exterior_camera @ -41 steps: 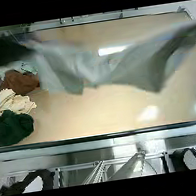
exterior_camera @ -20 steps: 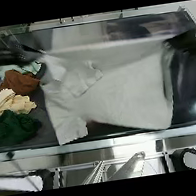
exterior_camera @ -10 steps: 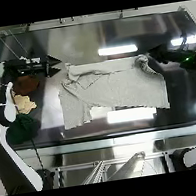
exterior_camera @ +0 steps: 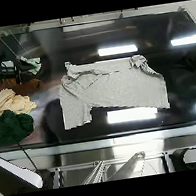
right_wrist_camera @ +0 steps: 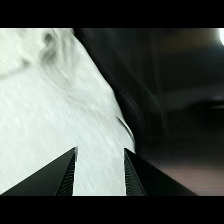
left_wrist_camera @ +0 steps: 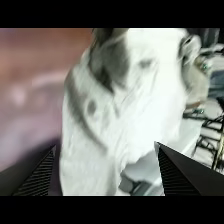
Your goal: Fold the shirts.
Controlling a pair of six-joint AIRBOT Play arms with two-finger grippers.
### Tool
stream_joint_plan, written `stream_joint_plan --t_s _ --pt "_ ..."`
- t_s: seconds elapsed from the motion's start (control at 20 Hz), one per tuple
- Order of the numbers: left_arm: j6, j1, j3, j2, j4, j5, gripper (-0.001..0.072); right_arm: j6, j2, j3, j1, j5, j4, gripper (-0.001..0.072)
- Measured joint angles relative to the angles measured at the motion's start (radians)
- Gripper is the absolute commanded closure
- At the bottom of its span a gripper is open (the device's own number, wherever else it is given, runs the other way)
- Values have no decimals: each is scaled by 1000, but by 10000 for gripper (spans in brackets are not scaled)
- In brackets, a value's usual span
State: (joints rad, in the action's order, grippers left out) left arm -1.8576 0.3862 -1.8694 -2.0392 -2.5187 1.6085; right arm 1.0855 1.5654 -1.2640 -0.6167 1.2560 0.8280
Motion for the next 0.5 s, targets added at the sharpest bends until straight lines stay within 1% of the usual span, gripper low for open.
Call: stream_joint_plan --t_s 0.1,0.25,0.3,0.35,0.4,0.5 --pt "-2 -26 116 34 54 -7 18 14 -55 84 -34 3 37 371" --pt "-16 -83 241 31 84 -66 18 14 -107 163 -56 8 39 371" --pt "-19 -105 266 16 85 -85 62 11 -118 178 -60 14 28 371" --pt "-20 -128 279 -2 77 -91 211 6 -126 188 -63 22 15 372" --pt "-24 -150 281 -17 78 -93 240 2 -133 195 -64 29 2 371" --pt "-24 -193 263 -55 62 -69 243 -5 -143 204 -67 43 -14 371"
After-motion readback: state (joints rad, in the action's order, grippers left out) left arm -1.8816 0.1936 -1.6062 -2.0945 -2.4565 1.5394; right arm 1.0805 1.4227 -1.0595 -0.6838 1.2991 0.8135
